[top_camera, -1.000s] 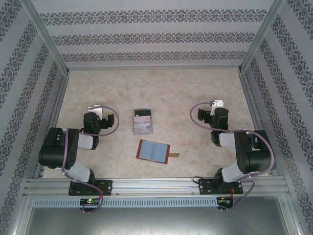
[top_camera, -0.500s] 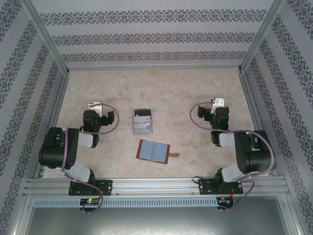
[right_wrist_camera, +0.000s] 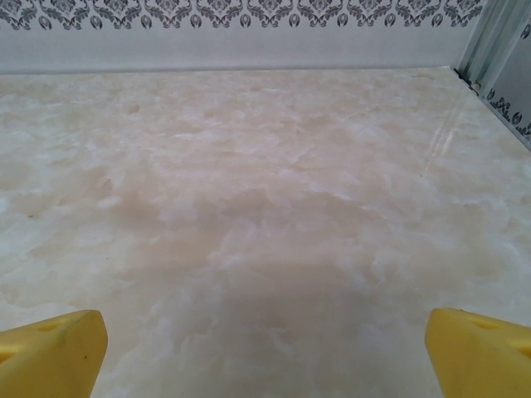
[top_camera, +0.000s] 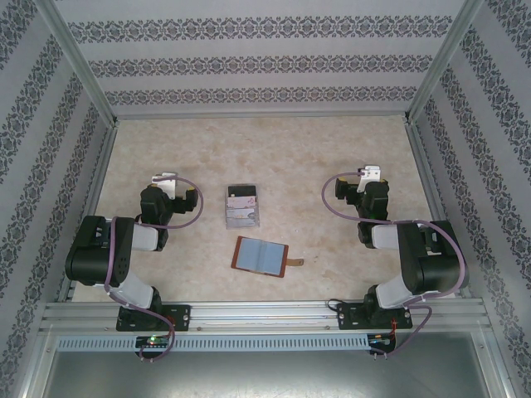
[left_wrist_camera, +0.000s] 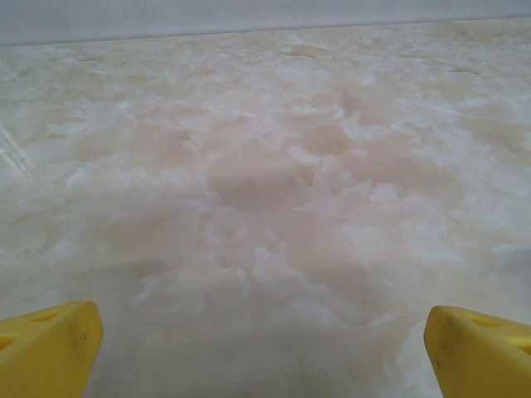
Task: Take the credit cards out of the card holder
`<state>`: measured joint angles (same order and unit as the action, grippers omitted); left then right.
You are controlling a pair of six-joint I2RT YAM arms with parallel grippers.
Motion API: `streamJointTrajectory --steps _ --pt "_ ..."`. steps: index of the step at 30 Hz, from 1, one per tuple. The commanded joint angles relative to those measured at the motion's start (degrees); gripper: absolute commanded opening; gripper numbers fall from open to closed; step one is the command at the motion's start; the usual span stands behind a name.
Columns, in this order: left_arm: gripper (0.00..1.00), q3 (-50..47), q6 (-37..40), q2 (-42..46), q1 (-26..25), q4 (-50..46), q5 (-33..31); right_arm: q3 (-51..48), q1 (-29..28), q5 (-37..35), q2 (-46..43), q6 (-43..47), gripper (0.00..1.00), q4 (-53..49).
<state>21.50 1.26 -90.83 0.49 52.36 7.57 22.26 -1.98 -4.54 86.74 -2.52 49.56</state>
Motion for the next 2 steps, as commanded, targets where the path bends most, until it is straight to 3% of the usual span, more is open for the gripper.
streamJointTrajectory --steps 1,2 --pt "1.0 -0.49 0.94 0.2 0.3 2.98 1.41 -0.14 0.7 1.55 -0.21 1.03 0.98 1.24" --pt "1.0 -0.49 0.95 0.2 0.35 2.97 1.53 -0.11 0.73 1.63 -0.29 1.05 0.98 1.31"
